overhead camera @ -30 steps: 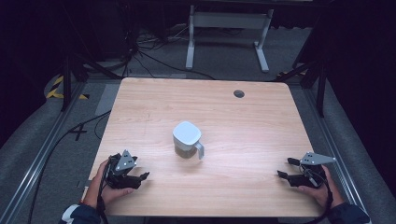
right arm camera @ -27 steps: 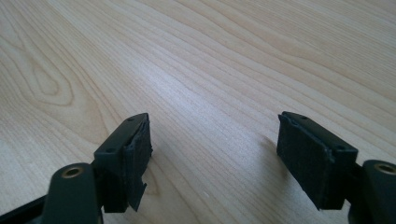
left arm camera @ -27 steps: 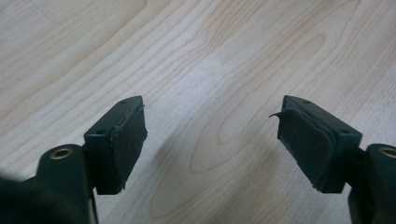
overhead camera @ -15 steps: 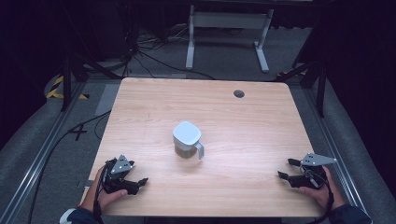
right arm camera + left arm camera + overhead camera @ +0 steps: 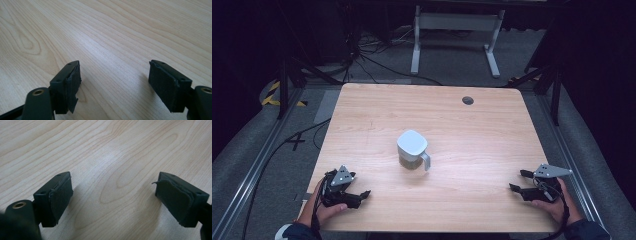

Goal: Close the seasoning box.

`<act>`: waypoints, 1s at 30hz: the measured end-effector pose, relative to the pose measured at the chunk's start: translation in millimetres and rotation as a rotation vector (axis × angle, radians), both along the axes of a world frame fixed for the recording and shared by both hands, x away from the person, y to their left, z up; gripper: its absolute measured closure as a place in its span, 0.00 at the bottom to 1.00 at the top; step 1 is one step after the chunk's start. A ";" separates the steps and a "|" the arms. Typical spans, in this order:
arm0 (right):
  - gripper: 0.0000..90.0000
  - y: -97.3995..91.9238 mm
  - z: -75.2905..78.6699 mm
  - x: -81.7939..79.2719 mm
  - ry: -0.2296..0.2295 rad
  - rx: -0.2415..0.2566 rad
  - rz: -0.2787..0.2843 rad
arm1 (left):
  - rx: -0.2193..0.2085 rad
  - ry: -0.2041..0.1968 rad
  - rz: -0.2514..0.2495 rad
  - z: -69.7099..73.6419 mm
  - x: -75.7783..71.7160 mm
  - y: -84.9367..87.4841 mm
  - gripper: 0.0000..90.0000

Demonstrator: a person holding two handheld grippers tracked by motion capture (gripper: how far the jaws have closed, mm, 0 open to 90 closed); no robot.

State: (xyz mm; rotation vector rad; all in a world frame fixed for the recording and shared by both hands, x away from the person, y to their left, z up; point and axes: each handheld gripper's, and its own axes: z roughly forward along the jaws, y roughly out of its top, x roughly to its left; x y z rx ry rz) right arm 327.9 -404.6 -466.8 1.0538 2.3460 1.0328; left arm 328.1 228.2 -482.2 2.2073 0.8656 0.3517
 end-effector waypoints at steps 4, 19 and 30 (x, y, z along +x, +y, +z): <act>0.28 0.4 -0.1 0.5 -0.001 0.000 0.000 | 0.000 -0.001 0.002 -0.1 -0.1 -0.1 0.16; 0.28 0.2 -0.1 1.4 0.000 -0.001 0.009 | 0.003 0.012 0.013 0.5 -0.3 -0.7 0.15; 0.28 0.0 -0.1 0.1 -0.001 -0.001 0.004 | 0.000 0.011 0.021 -0.3 0.9 -1.8 0.13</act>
